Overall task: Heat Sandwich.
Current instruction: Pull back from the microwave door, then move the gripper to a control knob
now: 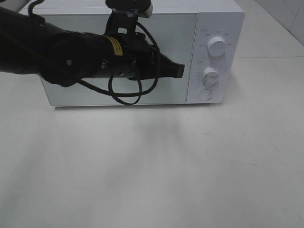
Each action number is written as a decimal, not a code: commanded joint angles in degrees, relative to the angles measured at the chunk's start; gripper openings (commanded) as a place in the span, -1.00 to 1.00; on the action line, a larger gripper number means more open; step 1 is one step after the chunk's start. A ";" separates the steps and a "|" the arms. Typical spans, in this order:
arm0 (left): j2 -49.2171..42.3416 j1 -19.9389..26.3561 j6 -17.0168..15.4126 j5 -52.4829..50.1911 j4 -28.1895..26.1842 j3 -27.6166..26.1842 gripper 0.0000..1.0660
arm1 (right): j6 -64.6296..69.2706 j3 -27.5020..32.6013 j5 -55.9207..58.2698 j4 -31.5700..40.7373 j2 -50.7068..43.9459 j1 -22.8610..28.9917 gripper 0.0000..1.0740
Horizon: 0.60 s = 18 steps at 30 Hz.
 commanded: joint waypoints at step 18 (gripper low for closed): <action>-13.35 -0.29 0.00 39.36 2.92 5.50 0.83 | 0.23 0.11 -0.52 0.06 -1.55 -0.40 0.42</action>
